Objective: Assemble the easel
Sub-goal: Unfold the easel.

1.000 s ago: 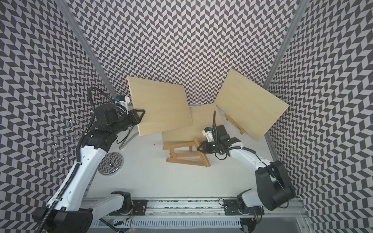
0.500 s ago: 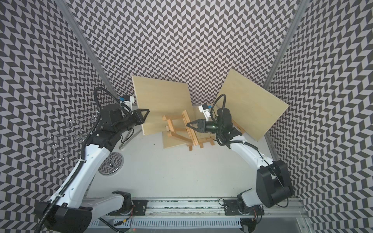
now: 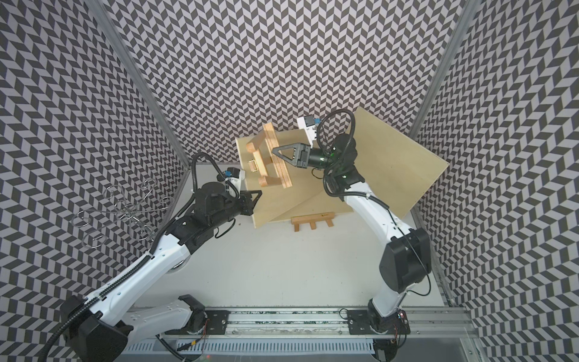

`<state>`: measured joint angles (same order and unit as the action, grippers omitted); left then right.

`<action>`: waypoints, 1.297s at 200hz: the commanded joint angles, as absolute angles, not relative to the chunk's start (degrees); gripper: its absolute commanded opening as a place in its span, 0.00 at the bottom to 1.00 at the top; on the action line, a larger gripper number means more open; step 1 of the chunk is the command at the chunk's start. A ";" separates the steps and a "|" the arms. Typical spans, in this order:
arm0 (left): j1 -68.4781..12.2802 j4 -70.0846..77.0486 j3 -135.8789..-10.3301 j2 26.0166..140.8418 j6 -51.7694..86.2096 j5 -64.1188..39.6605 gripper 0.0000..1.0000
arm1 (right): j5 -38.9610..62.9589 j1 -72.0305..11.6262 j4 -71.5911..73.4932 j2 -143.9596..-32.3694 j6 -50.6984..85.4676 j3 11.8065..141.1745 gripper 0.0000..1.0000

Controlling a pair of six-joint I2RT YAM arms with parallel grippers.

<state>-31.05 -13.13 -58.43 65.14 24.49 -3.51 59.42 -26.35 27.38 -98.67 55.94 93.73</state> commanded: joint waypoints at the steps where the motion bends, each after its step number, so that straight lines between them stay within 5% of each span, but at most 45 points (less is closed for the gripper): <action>1: -31.09 -16.54 -57.83 65.48 20.67 3.54 0.00 | 59.12 -29.82 29.69 -101.49 56.53 100.30 0.00; 116: -32.25 -16.25 -58.14 64.92 20.06 4.39 0.00 | 53.44 -33.35 6.14 -120.87 45.93 131.99 0.00; 174: -32.17 -16.48 -58.56 65.04 19.59 5.62 0.00 | 48.98 -30.28 -0.99 -118.50 39.81 130.29 0.00; 259: -31.90 -17.25 -59.22 65.78 19.69 7.82 0.00 | 50.86 -19.93 6.79 -97.35 40.26 103.37 0.00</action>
